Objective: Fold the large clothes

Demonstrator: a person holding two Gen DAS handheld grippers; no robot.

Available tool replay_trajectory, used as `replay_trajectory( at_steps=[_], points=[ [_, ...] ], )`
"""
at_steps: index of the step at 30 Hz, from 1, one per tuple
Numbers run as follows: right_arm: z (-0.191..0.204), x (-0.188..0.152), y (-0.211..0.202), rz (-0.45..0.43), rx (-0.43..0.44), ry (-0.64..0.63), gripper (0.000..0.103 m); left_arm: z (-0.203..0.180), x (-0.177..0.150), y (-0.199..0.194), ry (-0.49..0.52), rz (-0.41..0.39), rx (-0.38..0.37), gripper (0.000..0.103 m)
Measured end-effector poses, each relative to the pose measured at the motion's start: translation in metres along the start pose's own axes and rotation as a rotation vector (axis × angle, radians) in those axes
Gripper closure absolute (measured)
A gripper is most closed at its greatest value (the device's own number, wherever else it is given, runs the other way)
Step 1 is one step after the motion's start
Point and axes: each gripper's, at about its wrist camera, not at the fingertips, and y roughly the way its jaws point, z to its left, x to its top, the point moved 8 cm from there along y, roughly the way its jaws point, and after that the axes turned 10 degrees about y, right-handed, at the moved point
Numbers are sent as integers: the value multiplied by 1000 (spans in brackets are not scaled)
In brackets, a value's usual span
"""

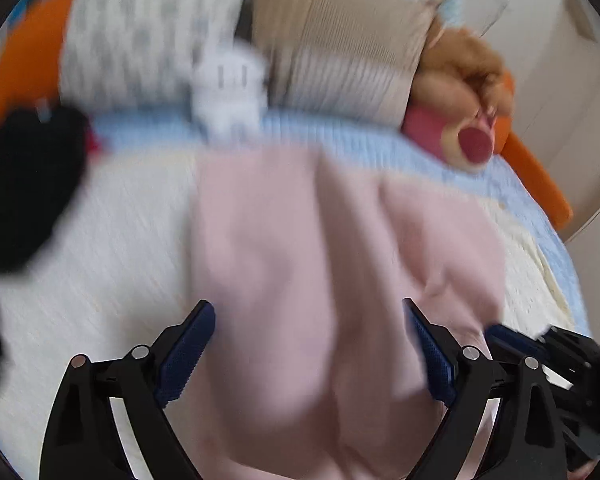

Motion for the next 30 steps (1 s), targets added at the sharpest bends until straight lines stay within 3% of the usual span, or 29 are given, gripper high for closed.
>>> replay_trajectory(
  at_steps=[2,3,5,8,10,12,16,20,22,25,27,30],
  points=[
    [-20,-17,21,40,-49,8,96,-6,-29,26,-9,77,-33,12],
    [-31,-25,30,62,-72,17,103,-9,-43,39,18,108,-8,12],
    [-53,-47,51,114,-91,42,103,-14,-59,53,66,108,41,10],
    [-58,-57,56,90,-94,43,103,-23,-60,61,120,133,110,3],
    [-49,-53,51,89,-139,-10,103,-28,-57,54,119,146,92,4],
    [-38,-44,36,67,-113,-38,99,-34,-54,26,88,99,29,4],
    [-22,-1,-14,-91,-21,-17,98,-52,-39,-49,125,-68,-27,4],
    [-31,39,-9,-127,-12,31,98,-59,7,-81,172,-189,-59,4],
    [-46,52,10,-120,-36,58,99,-51,34,-66,158,-193,-44,4],
    [-75,66,38,-117,-95,100,103,-19,48,-12,96,-98,6,4],
    [-104,69,65,-95,-150,124,103,1,50,33,14,-10,-39,4],
    [-129,66,101,-52,-244,86,103,19,25,86,-67,72,-70,4]
  ],
)
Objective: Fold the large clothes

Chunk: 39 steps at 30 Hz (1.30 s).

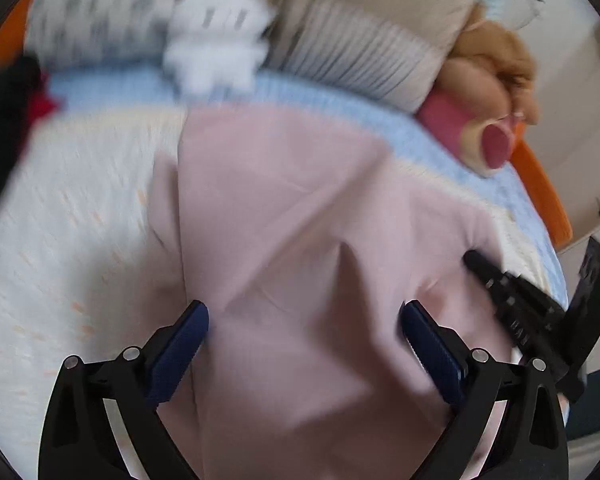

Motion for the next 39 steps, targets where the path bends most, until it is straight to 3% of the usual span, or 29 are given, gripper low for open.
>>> replay_trajectory(
  at_steps=[4,7,8,11,13,14,16,19,21,23,25,26,28,30,33,36,39],
  points=[
    [-4,-10,26,19,-50,-17,103,-7,-7,16,111,-24,106,3],
    [5,-7,6,7,-57,-69,102,-16,-10,-6,95,-23,44,4],
    [9,-5,-10,1,-8,-51,98,-22,-15,-27,73,-47,-16,4],
    [38,-9,-76,-63,202,-39,98,-46,-34,-71,98,-79,-104,4],
    [61,-28,-107,-50,332,-62,98,-67,-62,-86,109,-49,-160,4],
    [70,-41,-113,-27,357,-73,98,-71,-72,-86,102,-31,-173,4],
    [82,-72,-101,56,301,-123,99,-78,-101,-68,66,48,-155,3],
    [77,-108,-67,162,158,-114,100,-74,-122,-40,51,80,-32,5],
    [73,-109,-80,123,129,-97,98,-80,-122,-52,32,42,10,5],
    [76,-105,-129,16,151,-83,97,-99,-126,-85,22,0,-1,5],
    [80,-106,-184,-32,185,-91,85,-120,-134,-122,38,-23,-18,5],
    [79,-109,-214,-49,177,-113,72,-138,-142,-155,68,-45,-30,5],
    [79,-115,-276,-109,171,-165,59,-158,-161,-210,107,-94,-22,5],
    [72,-128,-339,-159,149,-184,43,-179,-195,-275,157,-148,-41,3],
    [68,-171,-427,-210,183,-164,17,-191,-260,-346,203,-193,-66,3],
    [55,-232,-482,-186,285,-93,17,-187,-328,-369,226,-190,-56,3],
    [51,-287,-495,-150,321,-41,17,-166,-383,-349,250,-171,14,3]
  ],
)
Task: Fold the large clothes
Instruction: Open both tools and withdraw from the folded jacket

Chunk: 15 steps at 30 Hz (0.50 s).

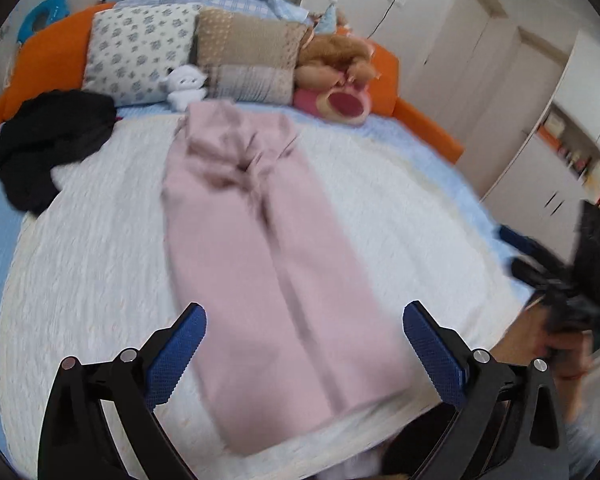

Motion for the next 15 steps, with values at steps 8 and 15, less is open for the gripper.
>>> replay_trajectory(
  at_steps=[8,15],
  points=[
    [-14,-121,50,130,-100,89,29,46,-101,81,-151,147,63,3],
    [-26,-200,93,277,-278,-48,35,49,-137,103,-128,197,80,3]
  ],
)
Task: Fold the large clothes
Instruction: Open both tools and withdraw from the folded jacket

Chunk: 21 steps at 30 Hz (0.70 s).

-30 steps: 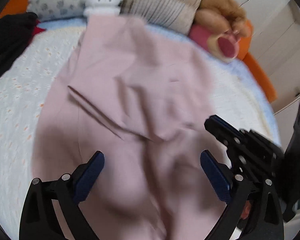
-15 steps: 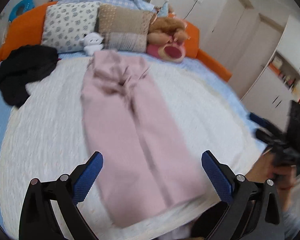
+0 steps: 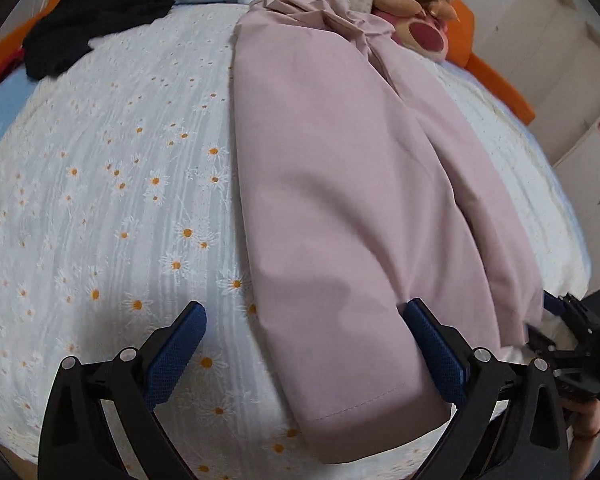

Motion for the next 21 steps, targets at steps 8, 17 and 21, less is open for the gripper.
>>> replay_trajectory(
  at_steps=[8,17,21],
  points=[
    [6,6,-29,1,64,23,35,-13,-11,-35,-109,-4,-249,3],
    [9,8,-10,36,74,42,39,-14,-28,-22,-206,14,-350,3],
    [15,14,-9,17,115,39,89,-12,-21,-21,-257,7,-387,15]
  ],
)
